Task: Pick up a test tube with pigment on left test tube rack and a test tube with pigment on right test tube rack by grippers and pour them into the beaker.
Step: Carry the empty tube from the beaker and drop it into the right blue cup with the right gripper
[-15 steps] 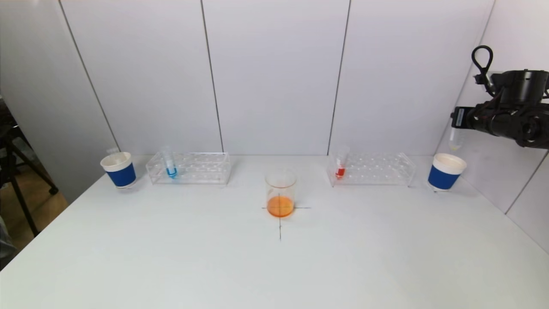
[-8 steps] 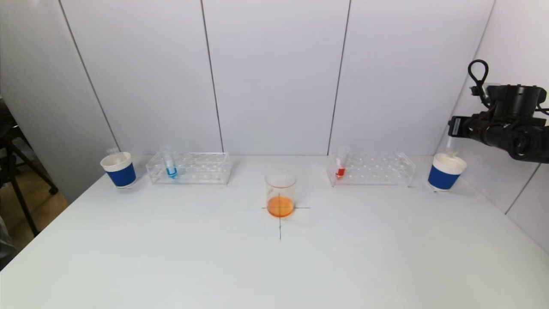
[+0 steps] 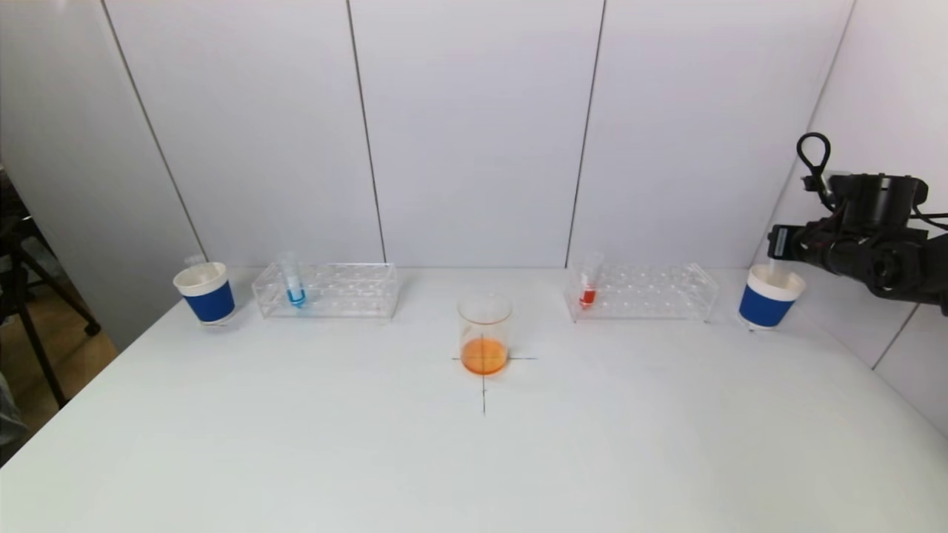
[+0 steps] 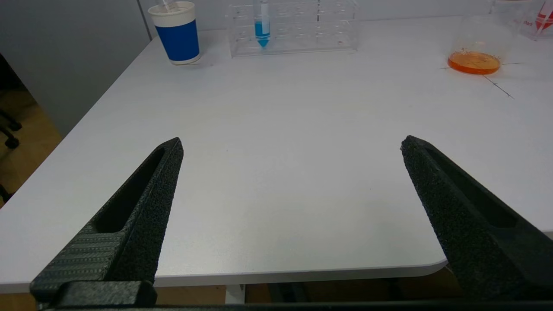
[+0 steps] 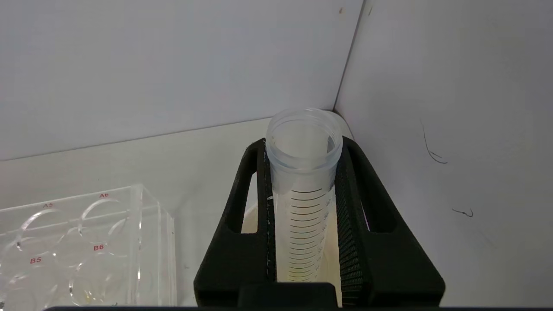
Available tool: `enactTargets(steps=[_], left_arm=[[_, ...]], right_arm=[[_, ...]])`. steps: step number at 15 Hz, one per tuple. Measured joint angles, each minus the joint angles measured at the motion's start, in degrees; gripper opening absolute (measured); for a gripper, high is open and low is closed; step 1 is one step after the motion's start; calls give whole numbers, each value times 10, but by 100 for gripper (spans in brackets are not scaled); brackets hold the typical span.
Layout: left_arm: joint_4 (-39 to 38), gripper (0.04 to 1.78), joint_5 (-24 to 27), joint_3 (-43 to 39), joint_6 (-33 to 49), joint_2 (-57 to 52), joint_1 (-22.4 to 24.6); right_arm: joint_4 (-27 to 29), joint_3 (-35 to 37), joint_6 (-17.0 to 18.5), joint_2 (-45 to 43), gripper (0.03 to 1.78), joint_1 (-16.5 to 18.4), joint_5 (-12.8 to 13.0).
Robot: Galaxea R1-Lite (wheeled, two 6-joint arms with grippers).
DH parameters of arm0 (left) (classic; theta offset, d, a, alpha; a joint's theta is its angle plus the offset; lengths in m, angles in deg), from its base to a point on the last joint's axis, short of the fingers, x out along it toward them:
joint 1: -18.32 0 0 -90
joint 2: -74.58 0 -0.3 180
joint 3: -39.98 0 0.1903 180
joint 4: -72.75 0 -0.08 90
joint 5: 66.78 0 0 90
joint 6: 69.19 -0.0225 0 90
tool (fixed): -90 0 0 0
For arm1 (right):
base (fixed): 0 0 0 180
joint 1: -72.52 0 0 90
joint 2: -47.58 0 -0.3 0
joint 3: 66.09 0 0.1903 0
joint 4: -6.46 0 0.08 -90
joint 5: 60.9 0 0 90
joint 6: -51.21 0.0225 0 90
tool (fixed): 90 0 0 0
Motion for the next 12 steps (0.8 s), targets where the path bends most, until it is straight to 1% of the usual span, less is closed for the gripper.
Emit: enactTargets(steps=[2, 3, 12], left_arm=[[0, 176, 0, 0, 0, 0, 0], [0, 176, 0, 0, 0, 0, 0], [0, 176, 0, 0, 0, 0, 0]], right_arm=[[-24, 18, -2, 2, 46, 0, 0], [-26, 25, -3, 3, 46, 0, 0], [-28, 40, -2, 4, 46, 0, 0]])
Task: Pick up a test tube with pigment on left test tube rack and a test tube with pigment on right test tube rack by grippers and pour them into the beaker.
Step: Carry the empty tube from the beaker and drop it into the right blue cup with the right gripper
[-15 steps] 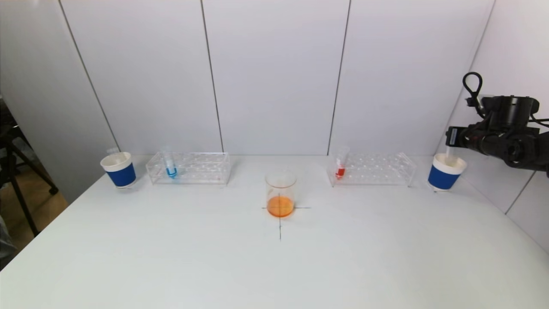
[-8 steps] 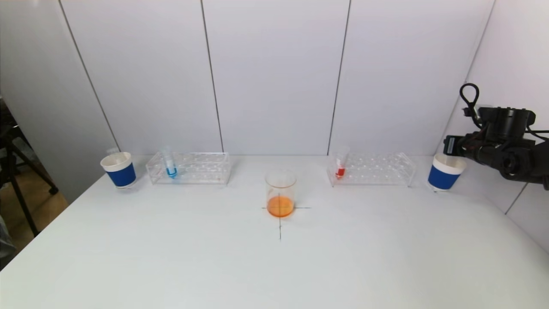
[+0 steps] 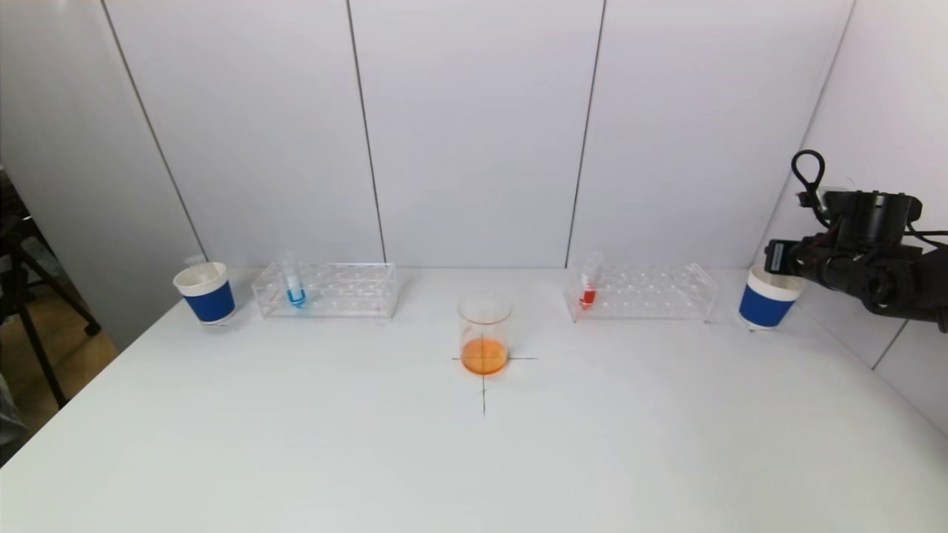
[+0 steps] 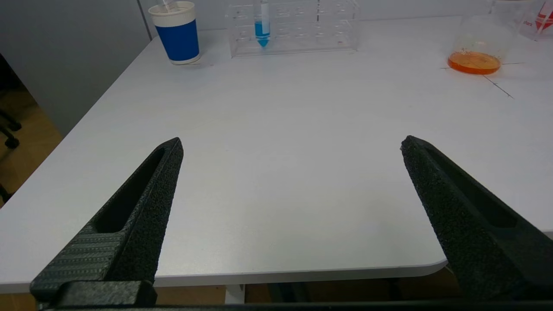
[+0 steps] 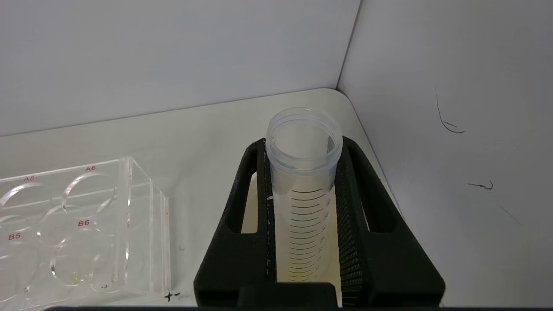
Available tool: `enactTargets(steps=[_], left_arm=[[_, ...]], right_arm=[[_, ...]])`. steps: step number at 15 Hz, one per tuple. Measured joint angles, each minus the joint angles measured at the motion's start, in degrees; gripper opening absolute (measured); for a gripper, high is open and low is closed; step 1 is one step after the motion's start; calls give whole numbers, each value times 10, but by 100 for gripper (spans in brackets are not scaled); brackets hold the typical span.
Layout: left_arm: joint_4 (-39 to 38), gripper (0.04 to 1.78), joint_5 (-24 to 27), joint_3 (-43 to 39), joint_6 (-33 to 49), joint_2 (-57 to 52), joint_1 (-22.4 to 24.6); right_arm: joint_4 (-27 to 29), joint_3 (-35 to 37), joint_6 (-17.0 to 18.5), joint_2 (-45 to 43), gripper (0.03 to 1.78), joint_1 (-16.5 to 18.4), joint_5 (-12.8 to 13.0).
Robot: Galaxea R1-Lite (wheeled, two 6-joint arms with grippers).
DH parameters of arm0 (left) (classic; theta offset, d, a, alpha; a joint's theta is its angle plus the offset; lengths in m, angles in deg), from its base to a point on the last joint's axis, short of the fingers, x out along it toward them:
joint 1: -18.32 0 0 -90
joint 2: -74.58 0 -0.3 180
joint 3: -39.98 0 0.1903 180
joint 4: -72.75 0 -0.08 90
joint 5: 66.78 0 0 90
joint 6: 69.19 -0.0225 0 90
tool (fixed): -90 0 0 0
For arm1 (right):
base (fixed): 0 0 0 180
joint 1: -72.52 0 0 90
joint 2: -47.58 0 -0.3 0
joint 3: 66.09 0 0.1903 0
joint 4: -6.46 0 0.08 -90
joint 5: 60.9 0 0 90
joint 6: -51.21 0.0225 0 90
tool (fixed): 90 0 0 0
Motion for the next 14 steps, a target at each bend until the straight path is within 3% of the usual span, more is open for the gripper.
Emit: enactTargets(steps=[4, 7, 14], left_arm=[[0, 176, 0, 0, 0, 0, 0], [0, 176, 0, 0, 0, 0, 0], [0, 176, 0, 0, 0, 0, 0]], right_arm=[[0, 4, 3, 0, 47, 0, 0], [-1, 6, 5, 0, 62, 0, -1], [-1, 8, 5, -1, 157, 0, 0]])
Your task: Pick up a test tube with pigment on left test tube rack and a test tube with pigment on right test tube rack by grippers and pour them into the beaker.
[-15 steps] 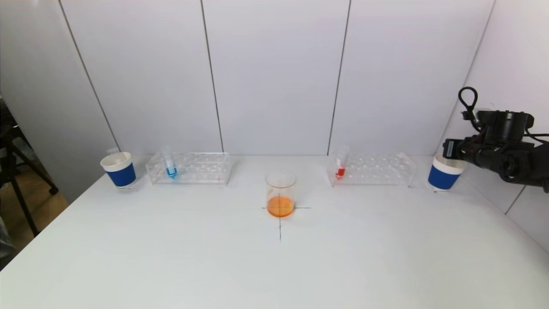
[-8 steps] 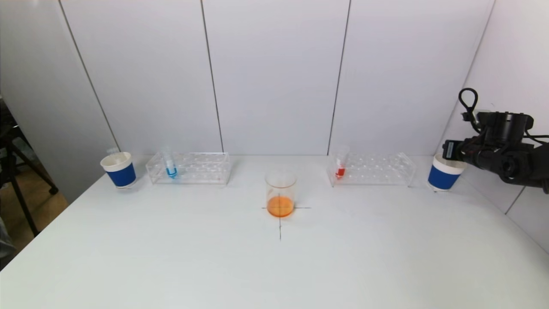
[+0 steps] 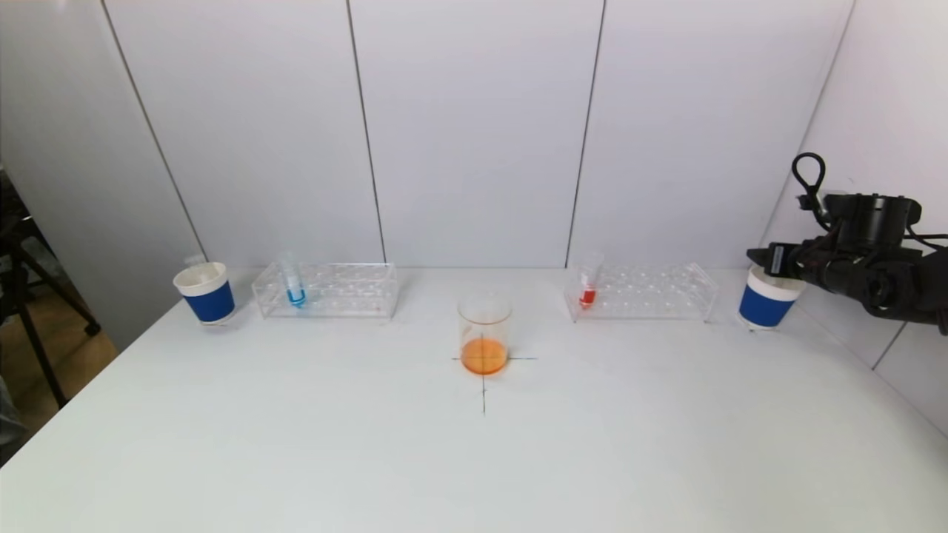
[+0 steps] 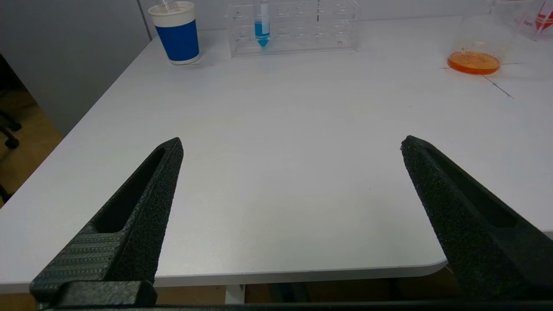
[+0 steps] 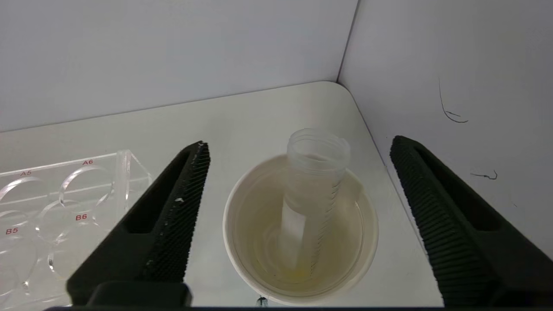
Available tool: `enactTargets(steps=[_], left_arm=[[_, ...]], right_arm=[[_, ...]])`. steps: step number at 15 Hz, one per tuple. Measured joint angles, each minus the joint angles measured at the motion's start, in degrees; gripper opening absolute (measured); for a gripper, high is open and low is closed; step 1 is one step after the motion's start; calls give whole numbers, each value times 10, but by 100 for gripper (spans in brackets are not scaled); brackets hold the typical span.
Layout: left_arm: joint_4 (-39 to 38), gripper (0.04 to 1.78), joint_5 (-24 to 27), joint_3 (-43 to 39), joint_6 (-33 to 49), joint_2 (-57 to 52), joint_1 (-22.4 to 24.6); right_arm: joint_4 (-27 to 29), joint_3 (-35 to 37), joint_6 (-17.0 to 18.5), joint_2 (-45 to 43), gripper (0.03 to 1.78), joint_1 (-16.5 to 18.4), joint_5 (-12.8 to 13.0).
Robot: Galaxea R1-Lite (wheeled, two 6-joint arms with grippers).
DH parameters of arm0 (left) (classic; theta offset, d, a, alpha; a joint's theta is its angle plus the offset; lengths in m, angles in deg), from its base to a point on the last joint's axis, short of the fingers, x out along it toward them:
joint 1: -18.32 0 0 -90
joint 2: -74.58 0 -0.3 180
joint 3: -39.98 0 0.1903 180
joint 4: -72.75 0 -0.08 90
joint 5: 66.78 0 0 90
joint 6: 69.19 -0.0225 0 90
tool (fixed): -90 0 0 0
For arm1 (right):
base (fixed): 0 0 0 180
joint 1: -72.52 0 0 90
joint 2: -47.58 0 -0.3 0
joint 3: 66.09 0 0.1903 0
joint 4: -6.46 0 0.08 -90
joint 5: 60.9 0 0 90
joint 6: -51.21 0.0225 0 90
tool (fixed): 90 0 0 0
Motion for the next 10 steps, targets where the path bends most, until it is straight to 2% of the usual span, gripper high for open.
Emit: enactTargets(steps=[3, 6, 10], left_arm=[[0, 176, 0, 0, 0, 0, 0], [0, 176, 0, 0, 0, 0, 0], [0, 176, 0, 0, 0, 0, 0]], right_arm=[[0, 7, -1, -16, 176, 0, 0], [-14, 36, -6, -73, 177, -12, 1], [-57, 117, -14, -200, 177, -52, 2]])
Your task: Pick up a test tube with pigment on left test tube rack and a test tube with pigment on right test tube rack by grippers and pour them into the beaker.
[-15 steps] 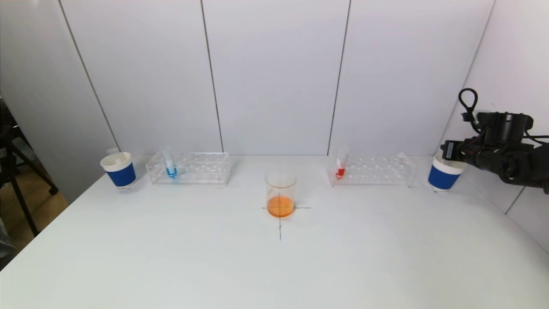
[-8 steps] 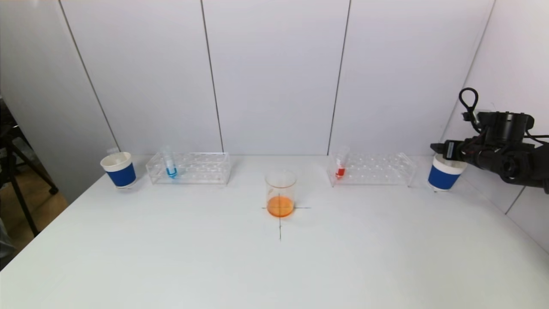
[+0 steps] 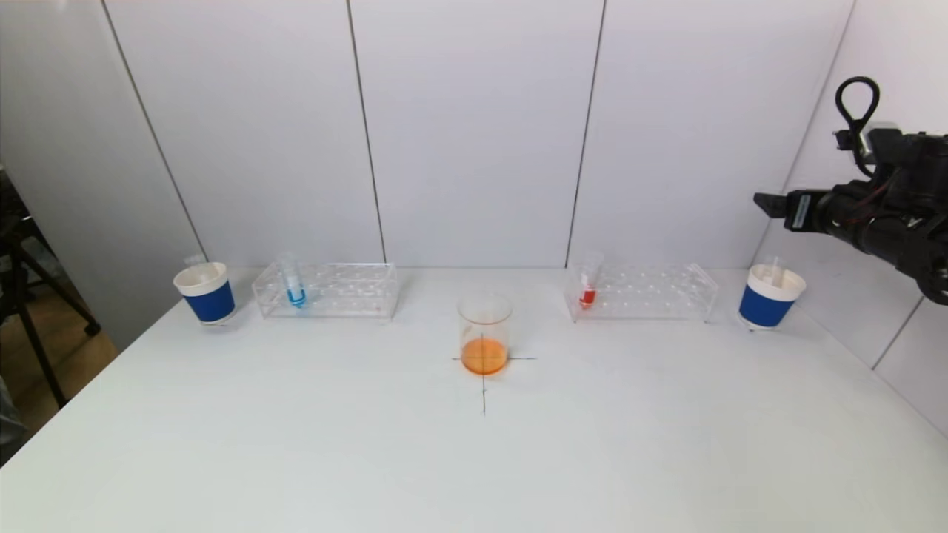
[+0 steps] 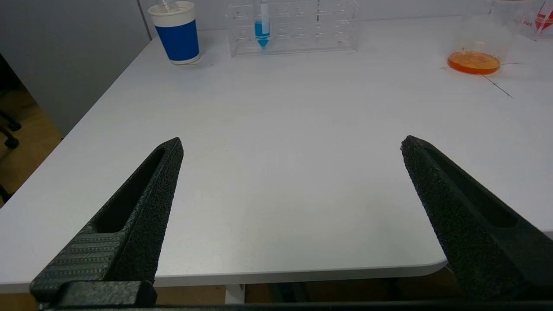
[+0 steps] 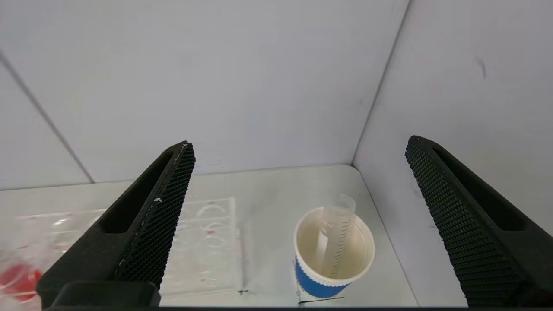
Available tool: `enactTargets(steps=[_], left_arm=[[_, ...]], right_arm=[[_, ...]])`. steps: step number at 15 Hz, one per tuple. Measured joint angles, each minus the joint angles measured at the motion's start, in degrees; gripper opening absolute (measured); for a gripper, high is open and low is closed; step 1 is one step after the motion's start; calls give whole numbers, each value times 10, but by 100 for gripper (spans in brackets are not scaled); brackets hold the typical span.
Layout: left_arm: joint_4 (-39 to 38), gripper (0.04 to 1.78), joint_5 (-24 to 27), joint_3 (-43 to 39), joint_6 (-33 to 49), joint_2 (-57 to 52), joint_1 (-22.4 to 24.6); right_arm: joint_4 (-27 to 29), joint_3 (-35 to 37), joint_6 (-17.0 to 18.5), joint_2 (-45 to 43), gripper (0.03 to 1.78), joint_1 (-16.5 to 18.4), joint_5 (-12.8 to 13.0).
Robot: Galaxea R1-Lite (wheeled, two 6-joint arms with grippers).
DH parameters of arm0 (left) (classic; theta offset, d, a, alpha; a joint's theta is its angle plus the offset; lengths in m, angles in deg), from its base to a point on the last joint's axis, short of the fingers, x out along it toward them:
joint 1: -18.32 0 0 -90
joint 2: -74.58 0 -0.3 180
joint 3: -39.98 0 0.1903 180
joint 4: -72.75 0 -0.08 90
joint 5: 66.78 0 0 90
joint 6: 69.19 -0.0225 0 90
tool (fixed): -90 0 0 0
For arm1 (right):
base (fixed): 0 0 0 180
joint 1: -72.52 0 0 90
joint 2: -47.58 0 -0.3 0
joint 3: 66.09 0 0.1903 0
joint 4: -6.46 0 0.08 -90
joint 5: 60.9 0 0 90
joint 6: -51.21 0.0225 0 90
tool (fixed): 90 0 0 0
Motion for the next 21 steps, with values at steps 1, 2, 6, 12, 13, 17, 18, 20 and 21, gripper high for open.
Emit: enactTargets(steps=[1, 2, 6, 12, 13, 17, 18, 20, 21], left_arm=[[0, 176, 0, 0, 0, 0, 0], [0, 176, 0, 0, 0, 0, 0], [0, 176, 0, 0, 0, 0, 0], [0, 176, 0, 0, 0, 0, 0], [0, 176, 0, 0, 0, 0, 0], [0, 176, 0, 0, 0, 0, 0], [0, 176, 0, 0, 0, 0, 0], [0, 176, 0, 0, 0, 0, 0], [0, 176, 0, 0, 0, 0, 0]], right_arm=[[-8, 25, -2, -38, 177, -9, 0], [-13, 57, -3, -79, 177, -18, 1], [-18, 202, -6, -241, 177, -62, 1], [28, 385, -18, -522, 177, -88, -1], [55, 407, -19, -574, 176, -89, -2], [204, 463, -19, -772, 176, -90, -7], [251, 475, -19, -819, 176, -91, -9], [318, 511, -19, -896, 176, -90, -8], [337, 535, -19, -926, 176, -91, -6]])
